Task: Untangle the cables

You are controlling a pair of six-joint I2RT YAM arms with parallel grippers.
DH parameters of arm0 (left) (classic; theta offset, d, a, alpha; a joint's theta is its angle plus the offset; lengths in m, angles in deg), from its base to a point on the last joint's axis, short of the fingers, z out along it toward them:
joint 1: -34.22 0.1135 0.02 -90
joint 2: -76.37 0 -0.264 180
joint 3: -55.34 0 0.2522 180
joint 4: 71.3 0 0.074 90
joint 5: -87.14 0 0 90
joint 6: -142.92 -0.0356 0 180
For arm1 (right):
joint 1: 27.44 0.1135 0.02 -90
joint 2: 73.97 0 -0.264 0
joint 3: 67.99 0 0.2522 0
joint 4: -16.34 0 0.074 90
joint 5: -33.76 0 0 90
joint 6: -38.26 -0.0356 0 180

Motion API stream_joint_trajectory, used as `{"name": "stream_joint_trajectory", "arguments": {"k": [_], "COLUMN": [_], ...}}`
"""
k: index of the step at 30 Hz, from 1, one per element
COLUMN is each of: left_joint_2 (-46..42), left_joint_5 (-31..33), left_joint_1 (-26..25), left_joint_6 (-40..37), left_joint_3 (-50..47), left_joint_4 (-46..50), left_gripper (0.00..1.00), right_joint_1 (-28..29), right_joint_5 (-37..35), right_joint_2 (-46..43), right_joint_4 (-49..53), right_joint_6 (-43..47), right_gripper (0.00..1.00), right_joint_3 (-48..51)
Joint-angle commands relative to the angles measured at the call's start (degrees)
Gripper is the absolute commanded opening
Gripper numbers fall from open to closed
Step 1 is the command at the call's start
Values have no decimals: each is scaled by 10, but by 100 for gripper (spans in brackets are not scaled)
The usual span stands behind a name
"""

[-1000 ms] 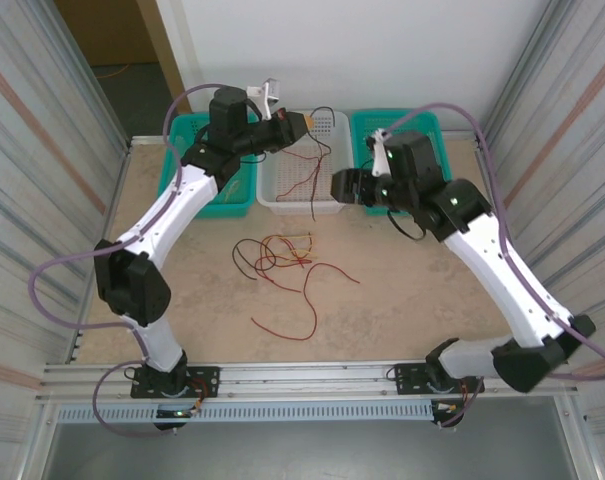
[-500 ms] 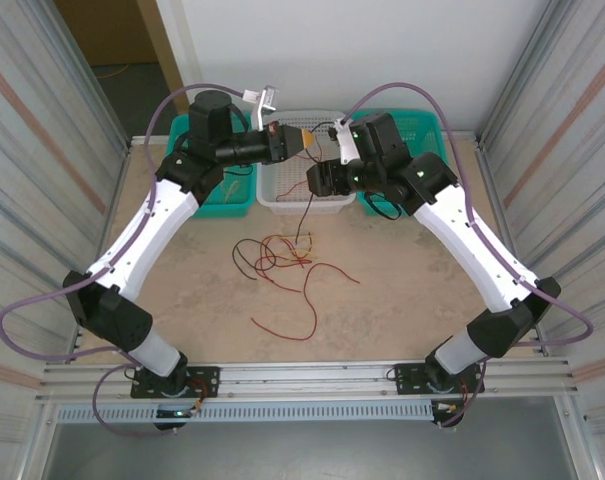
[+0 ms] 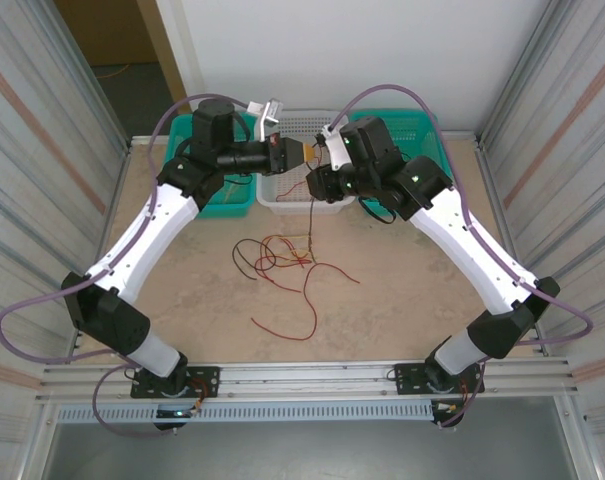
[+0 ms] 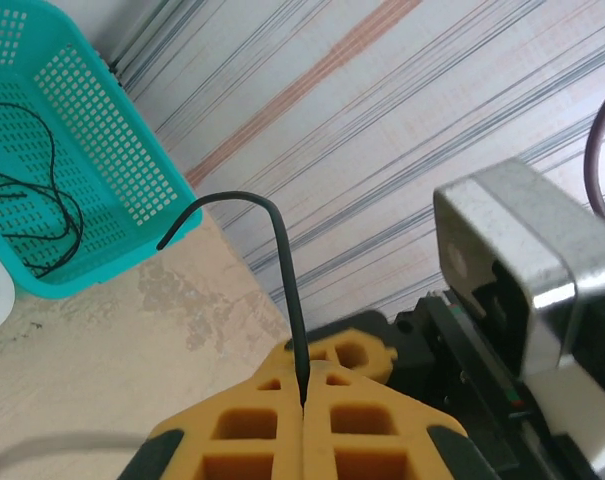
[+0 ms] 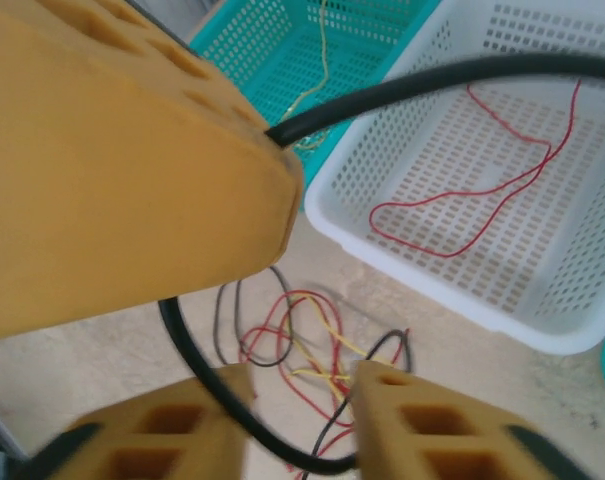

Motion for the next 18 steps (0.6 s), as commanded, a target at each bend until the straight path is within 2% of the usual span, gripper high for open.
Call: {"name": "stream_joint_trajectory", "arguments": {"k": [1, 3, 5, 6, 9, 11, 13, 14, 15, 18], "left_joint_2": [-37, -59, -91, -114, -185, -204, -202, -200, -201, -217], "left_joint_5": [6, 41, 74, 110, 291, 333, 327, 313, 302, 311], "left_joint_1": [-1, -2, -13, -25, -57, -50, -40, -37, -36, -37], "left_joint_6": [3, 12, 11, -11, -54, -37, -18, -17, -21, -37], "left_joint_3": [-11, -41, -90, -119, -212, -247, -243, -237, -233, -234], "left_joint_4": [-44, -90, -174, -200, -246, -270, -246, -231, -215, -153], "left_gripper": [0, 0, 0, 0, 0, 2, 38, 51, 59, 75], "right_joint_1": [12, 14, 13, 13, 11, 1, -14, -26, -42, -98], "right_joint_5": [-1, 14, 50, 71, 91, 92, 86, 76, 66, 61], "right_joint_2": [-7, -14, -25, -32, -56, -64, -62, -56, -48, -33], "right_joint_4": [-2, -18, -48, -64, -104, -109, -96, -82, -66, -46], "right_joint_6": [-2, -18, -43, -53, -83, -94, -95, -95, -96, -103], "right_gripper": [18, 1, 0, 0, 0, 0, 0, 0, 0, 0], "right_joint_3": [-1, 11, 32, 44, 77, 84, 75, 65, 52, 24]}}
